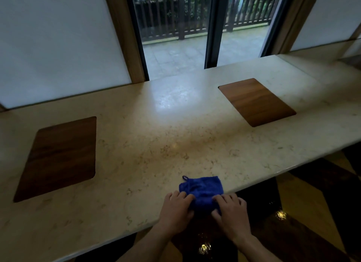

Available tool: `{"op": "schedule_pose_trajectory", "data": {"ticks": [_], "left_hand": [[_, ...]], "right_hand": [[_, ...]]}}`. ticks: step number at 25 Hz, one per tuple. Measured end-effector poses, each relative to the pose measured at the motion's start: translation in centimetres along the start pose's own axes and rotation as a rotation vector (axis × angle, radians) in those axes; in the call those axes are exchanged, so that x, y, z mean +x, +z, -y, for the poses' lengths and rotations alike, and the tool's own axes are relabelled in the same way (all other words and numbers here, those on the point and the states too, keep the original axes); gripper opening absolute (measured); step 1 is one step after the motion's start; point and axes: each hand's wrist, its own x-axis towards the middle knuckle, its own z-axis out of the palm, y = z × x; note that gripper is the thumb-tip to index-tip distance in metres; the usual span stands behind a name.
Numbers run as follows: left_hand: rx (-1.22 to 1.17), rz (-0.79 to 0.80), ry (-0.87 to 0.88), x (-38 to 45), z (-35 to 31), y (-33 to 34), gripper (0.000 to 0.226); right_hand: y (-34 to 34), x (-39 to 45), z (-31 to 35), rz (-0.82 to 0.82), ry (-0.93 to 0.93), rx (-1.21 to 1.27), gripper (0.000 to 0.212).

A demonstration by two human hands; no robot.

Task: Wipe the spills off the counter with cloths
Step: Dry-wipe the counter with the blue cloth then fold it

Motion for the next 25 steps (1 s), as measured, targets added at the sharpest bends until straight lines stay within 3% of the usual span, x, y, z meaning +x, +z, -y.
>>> {"op": "schedule_pose_trajectory", "data": {"ticks": [6, 8, 10, 12, 15, 20, 25], "left_hand": [[-0.670, -0.158, -0.002, -1.2, 0.3, -6.8, 0.019], [-0.784, -0.179, 0.026, -0.9, 0.0, -10.1, 0.018], [-0.795, -0.197, 0.098, -0.8, -0.3, -13.2, 0.016], [-0.722, -0.207, 0.195, -0.5, -0.6, -15.3, 0.012], [-0.661, -0.218, 0.284, 0.0, -0.4, -17.3, 0.009], [-0.675, -0.180, 0.395, 1.5, -1.7, -18.7, 0.027], [-0.773, -0.023, 0.463, 3.6, -6.4, -18.0, 0.045]], "right_hand": [[-7.5, 2.0, 2.7, -0.109, -0.010, 0.504, 0.015], [-9.9, 2.0, 3.7, -0.099, -0.074, 0.567, 0.031], [-11.6, 1.5, 4.8, -0.098, -0.112, 0.514, 0.055], [-12.9, 1.1, 5.5, -0.191, -0.092, 0.488, 0.060], [-15.8, 0.6, 5.8, -0.360, 0.010, 0.522, 0.046], [-19.9, -0.6, 4.3, -0.404, 0.133, 0.548, 0.032], [-22.4, -1.8, 1.0, -0.499, 0.260, 0.578, 0.027]]}}
